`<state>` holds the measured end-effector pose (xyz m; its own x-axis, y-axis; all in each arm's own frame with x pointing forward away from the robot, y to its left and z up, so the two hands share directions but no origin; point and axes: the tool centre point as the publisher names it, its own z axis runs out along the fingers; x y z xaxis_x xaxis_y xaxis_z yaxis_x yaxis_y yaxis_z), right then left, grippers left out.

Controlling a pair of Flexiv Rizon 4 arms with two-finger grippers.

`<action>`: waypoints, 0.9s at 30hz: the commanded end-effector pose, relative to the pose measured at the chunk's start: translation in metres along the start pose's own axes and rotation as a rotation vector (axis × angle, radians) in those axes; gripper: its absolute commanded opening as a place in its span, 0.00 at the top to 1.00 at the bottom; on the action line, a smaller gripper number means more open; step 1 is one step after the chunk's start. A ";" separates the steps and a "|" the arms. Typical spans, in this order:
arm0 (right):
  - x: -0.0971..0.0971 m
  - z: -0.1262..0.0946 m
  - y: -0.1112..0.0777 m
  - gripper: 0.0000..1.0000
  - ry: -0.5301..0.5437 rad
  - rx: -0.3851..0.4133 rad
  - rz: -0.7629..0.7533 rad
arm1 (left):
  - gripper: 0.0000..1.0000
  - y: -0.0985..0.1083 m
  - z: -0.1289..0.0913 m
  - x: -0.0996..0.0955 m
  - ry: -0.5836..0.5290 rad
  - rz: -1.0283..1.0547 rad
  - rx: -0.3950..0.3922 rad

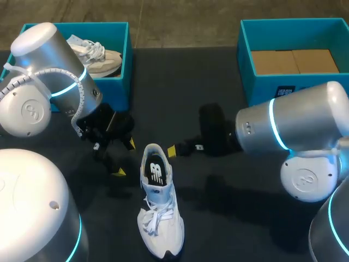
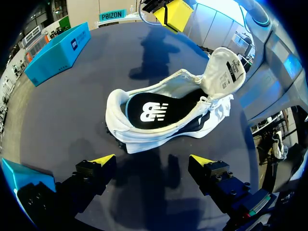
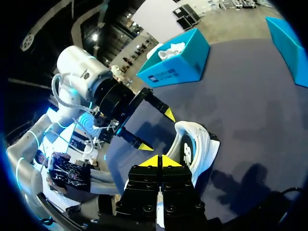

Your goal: Take the shoe out of the shoebox, open the shoe tongue, remove and reinsert the insole, then place the shoe into the shoebox

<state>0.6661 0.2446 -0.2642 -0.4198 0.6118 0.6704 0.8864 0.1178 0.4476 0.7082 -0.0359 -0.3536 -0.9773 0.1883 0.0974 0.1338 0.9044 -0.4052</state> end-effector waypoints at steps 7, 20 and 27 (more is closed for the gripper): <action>0.022 0.001 -0.007 1.00 -0.178 -0.058 0.029 | 0.00 0.000 0.000 0.000 -0.001 -0.001 -0.002; 0.022 0.001 -0.007 1.00 -0.178 -0.058 0.029 | 0.00 0.000 0.000 0.000 -0.001 -0.001 -0.002; 0.022 0.001 -0.007 1.00 -0.178 -0.058 0.029 | 0.00 0.014 -0.010 0.002 0.034 0.033 -0.001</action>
<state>0.6528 0.2565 -0.2539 -0.3534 0.7347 0.5791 0.8840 0.0596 0.4637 0.7072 -0.0279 -0.3555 -0.9697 0.2201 0.1064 0.1612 0.9030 -0.3983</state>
